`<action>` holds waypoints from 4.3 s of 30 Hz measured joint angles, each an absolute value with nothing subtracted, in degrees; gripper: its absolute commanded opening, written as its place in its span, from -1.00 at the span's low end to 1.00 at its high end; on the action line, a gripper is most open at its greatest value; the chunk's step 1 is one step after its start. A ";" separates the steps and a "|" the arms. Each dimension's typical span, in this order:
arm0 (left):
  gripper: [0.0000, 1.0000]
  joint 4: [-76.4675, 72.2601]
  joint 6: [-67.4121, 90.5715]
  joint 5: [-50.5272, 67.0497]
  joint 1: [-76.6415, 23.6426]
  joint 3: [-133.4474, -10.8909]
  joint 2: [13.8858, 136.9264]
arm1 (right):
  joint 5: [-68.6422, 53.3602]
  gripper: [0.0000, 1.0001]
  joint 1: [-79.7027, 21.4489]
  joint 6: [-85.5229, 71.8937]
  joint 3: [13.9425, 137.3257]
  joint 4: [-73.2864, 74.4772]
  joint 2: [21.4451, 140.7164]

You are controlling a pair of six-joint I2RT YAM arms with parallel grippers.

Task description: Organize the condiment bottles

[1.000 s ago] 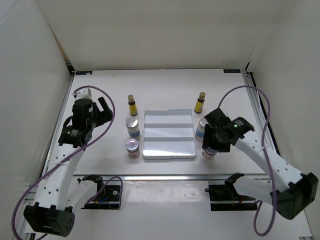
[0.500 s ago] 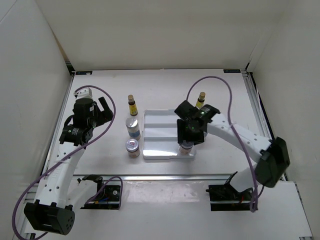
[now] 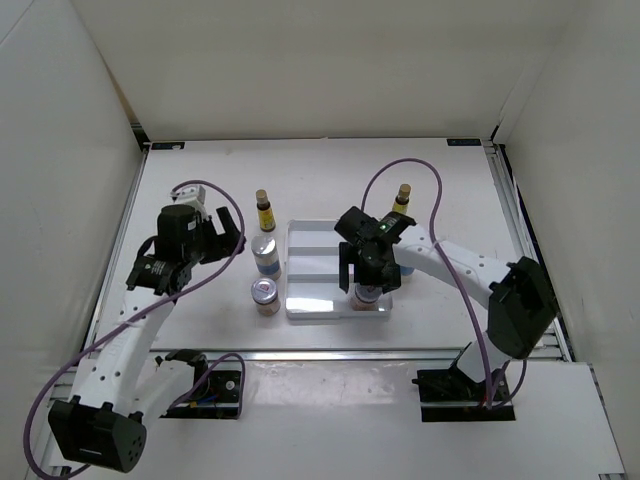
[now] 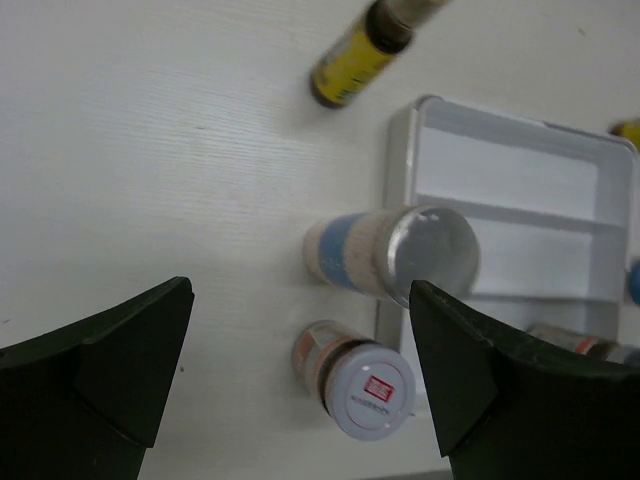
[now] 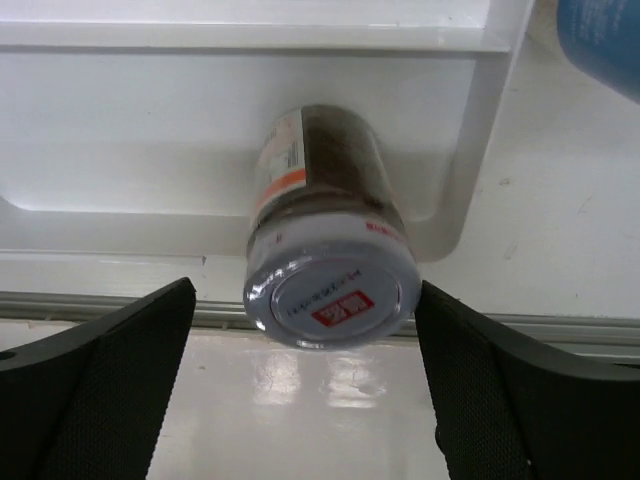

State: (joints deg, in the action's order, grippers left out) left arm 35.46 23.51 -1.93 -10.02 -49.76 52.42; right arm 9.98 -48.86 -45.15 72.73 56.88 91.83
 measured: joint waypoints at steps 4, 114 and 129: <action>1.00 34.76 21.85 5.96 -14.17 -49.43 50.61 | 11.00 1.00 -49.93 -45.54 69.10 54.17 86.50; 1.00 38.46 22.13 -27.42 -49.39 -63.37 52.36 | 18.72 1.00 -43.90 -39.18 71.68 56.05 68.62; 1.00 35.77 13.30 -38.85 -42.46 -48.62 45.10 | 22.35 1.00 -28.45 -27.92 71.26 56.23 77.43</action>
State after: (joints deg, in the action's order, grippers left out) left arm 35.77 13.30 -38.85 -42.46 -48.62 45.10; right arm 22.35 -28.45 -27.92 71.26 56.23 77.43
